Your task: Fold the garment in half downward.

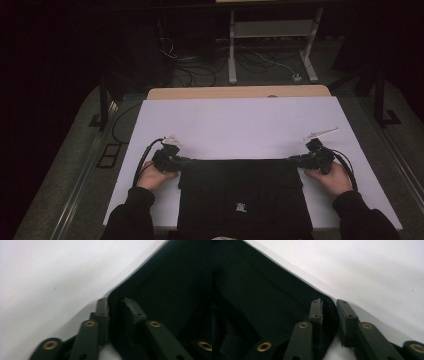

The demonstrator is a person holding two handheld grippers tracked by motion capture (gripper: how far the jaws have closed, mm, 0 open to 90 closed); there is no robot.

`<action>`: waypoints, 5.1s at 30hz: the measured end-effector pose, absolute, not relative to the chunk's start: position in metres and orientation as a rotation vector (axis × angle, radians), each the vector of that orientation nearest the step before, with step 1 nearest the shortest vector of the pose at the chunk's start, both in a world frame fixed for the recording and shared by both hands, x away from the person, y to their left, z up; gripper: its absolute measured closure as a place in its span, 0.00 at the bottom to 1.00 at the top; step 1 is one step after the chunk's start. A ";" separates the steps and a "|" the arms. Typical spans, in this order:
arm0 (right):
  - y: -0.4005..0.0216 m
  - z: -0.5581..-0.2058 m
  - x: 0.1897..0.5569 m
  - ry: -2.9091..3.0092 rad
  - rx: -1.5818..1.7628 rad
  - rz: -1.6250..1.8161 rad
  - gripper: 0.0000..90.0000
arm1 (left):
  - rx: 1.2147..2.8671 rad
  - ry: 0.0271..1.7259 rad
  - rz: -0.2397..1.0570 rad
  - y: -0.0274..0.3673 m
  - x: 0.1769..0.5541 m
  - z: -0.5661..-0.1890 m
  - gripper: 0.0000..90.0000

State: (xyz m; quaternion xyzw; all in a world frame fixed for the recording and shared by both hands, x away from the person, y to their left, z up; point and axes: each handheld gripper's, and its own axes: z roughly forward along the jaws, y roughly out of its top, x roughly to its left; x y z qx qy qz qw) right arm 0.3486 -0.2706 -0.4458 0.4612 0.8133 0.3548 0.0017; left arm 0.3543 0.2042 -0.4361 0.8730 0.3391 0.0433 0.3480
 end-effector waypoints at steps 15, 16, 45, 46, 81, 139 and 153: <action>-0.268 -0.440 0.348 2.485 1.497 1.095 0.95 | 2.191 0.925 0.184 0.207 0.355 -0.426 0.94; -0.268 -0.440 0.348 2.473 1.501 1.098 0.95 | 2.188 0.931 0.195 0.207 0.355 -0.425 0.94; -0.270 -0.398 0.406 2.292 1.550 1.171 0.95 | 2.236 0.973 0.387 0.200 0.419 -0.378 0.94; -0.270 -0.397 0.407 2.287 1.556 1.171 0.95 | 2.235 0.977 0.386 0.200 0.421 -0.377 0.94; -0.263 -0.394 0.467 2.253 1.594 1.106 0.95 | 2.209 1.125 0.398 0.192 0.481 -0.388 0.94; -0.249 -0.382 0.440 2.293 1.498 1.307 0.00 | 1.960 1.027 0.076 0.196 0.458 -0.377 0.00; -0.251 -0.369 0.418 2.310 1.416 1.360 0.00 | 1.986 0.951 0.080 0.189 0.447 -0.365 0.00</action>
